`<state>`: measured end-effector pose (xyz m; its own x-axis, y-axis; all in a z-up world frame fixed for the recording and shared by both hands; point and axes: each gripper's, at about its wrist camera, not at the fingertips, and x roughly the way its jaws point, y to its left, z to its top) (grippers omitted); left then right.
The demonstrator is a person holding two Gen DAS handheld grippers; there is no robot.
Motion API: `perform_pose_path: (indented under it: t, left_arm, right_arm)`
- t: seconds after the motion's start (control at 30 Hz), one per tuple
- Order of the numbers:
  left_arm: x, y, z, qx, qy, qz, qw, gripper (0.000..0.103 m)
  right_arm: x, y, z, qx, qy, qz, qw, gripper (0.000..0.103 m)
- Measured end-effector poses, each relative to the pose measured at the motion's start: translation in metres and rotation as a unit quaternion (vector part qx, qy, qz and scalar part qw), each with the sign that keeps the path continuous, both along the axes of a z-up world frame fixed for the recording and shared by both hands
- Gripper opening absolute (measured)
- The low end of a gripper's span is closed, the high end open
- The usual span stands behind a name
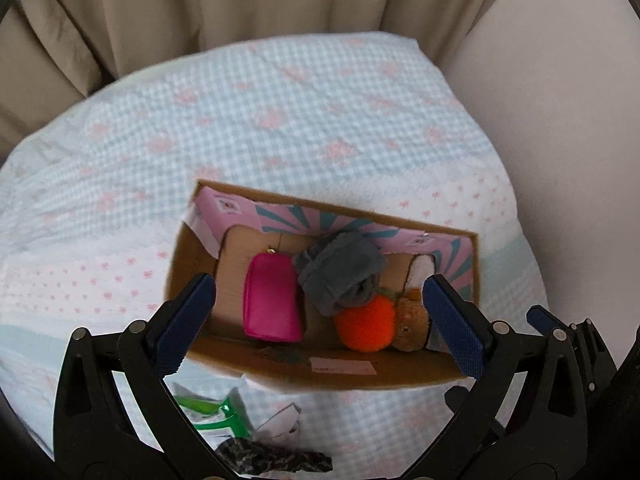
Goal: Organize soft objects
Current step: 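Withdraw both tools from the box toward the green wipes and black cloth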
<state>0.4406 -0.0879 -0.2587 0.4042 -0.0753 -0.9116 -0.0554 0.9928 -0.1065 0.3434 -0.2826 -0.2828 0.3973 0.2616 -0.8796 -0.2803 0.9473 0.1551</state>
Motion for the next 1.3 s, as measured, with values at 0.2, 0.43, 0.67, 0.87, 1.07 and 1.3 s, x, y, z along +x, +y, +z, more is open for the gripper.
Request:
perform_pose_path:
  t: [0.2,0.43,0.67,0.87,1.07,1.3]
  left_arm:
    - [-0.027,0.002,0.049,0.006,-0.032,-0.006,0.9995,0.103]
    - [-0.079,0.015,0.104,0.014,-0.068,-0.008,0.9976,0.103]
    - [-0.143,0.041,0.148,0.014,-0.099,-0.004,0.9950,0.103]
    - [-0.199,0.071,0.172,-0.008,-0.119,-0.007,0.9929,0.103]
    - [-0.244,0.106,0.180,-0.019,-0.125,-0.031,0.9915,0.103]
    - [-0.274,0.143,0.172,-0.014,-0.120,-0.081,0.9894,0.103]
  right_arm:
    - [-0.014,0.000,0.039,0.014,-0.015,-0.007,1.000,0.103]
    - [-0.040,0.006,0.083,-0.005,-0.034,-0.005,0.999,0.103]
    - [-0.081,0.013,0.125,-0.017,-0.051,-0.023,0.998,0.103]
    - [-0.127,0.024,0.153,-0.023,-0.063,-0.044,0.997,0.103]
    - [-0.175,0.042,0.170,-0.013,-0.060,-0.076,0.995,0.103]
    - [-0.220,0.080,0.172,-0.024,-0.073,-0.095,0.993,0.103]
